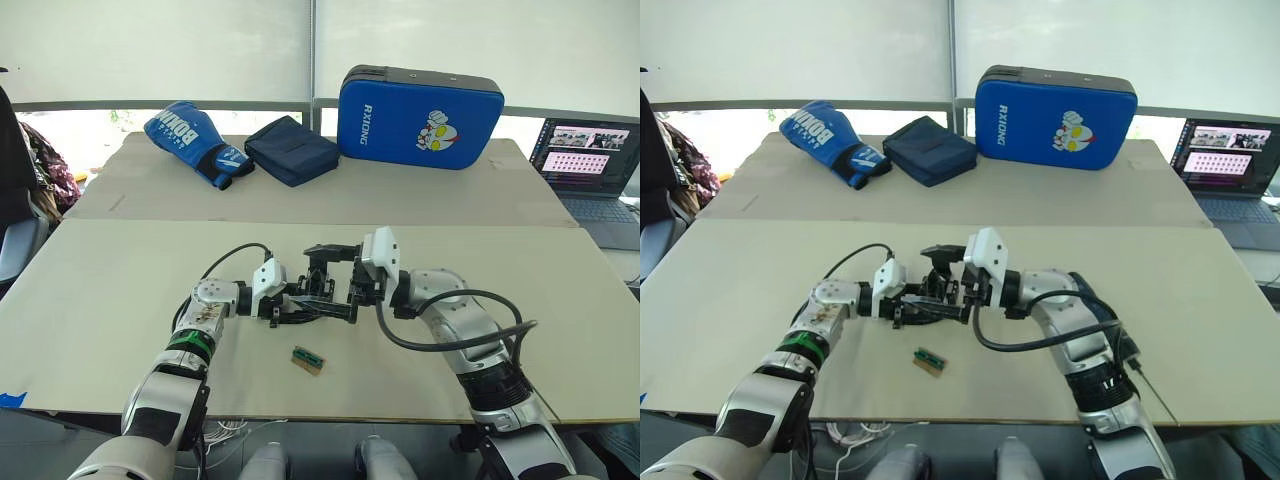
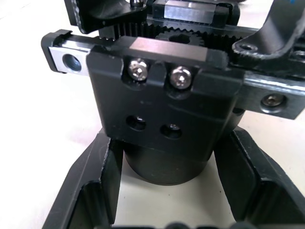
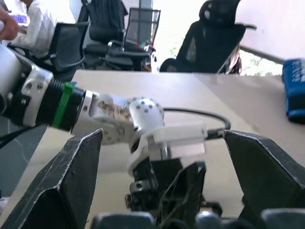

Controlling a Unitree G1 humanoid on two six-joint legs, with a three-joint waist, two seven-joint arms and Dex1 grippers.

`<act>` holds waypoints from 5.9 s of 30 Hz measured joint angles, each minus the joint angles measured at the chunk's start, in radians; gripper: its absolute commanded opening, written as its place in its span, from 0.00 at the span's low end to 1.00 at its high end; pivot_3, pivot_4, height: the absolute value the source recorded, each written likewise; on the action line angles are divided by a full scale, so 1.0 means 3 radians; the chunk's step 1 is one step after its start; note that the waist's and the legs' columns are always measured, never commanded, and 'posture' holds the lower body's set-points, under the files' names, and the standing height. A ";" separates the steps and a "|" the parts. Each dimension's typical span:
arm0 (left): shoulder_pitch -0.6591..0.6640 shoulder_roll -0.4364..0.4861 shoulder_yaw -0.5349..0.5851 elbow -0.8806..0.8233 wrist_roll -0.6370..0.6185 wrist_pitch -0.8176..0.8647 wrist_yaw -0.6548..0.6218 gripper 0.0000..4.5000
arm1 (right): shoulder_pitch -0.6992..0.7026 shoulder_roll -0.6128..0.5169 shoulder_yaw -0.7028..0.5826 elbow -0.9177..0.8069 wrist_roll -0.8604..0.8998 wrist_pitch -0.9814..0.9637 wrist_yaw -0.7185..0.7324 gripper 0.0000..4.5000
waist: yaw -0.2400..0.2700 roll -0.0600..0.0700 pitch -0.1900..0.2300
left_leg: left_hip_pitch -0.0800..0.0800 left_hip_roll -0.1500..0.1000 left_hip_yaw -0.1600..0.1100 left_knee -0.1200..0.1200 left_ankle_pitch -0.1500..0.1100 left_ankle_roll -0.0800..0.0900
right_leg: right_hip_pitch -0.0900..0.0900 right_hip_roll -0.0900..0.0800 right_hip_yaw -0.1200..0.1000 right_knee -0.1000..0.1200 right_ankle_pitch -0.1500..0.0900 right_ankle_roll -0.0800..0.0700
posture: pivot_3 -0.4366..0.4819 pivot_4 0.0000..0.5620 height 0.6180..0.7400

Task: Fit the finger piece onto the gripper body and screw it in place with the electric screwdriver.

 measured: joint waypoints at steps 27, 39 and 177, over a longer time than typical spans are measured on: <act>0.1628 0.1625 0.0752 -0.2907 -0.1339 0.1449 -0.0759 1.00 | 0.3392 -0.0996 -0.3177 -0.1252 0.0497 -0.0013 -0.0077 1.00 | 0.0029 0.0011 0.0007 | 0.0003 0.0018 0.0007 -0.0015 -0.0001 0.0000 | 0.0010 0.0003 0.0002 -0.0030 -0.0017 0.0019 | 0.48 0.27 1.00; 0.2146 0.1682 0.0807 -0.3928 -0.1774 0.1996 -0.0567 1.00 | 0.4052 -0.0849 -0.3587 -0.1238 0.0724 0.0090 -0.0296 1.00 | -0.0005 0.0019 0.0006 | 0.0016 0.0030 0.0029 -0.0032 -0.0001 0.0000 | 0.0010 0.0000 0.0020 -0.0031 -0.0023 0.0014 | 0.48 0.27 1.00; 0.2185 0.1311 0.0550 -0.4035 -0.1681 0.1786 -0.0009 1.00 | 0.0039 -0.2870 -0.0611 -0.1013 0.1188 0.3376 0.0438 0.43 | 0.0011 0.0038 0.0028 | -0.0019 0.0018 0.0019 -0.0008 -0.0005 0.0007 | -0.0008 0.0004 0.0000 -0.0036 -0.0001 -0.0003 | 0.48 0.27 1.00</act>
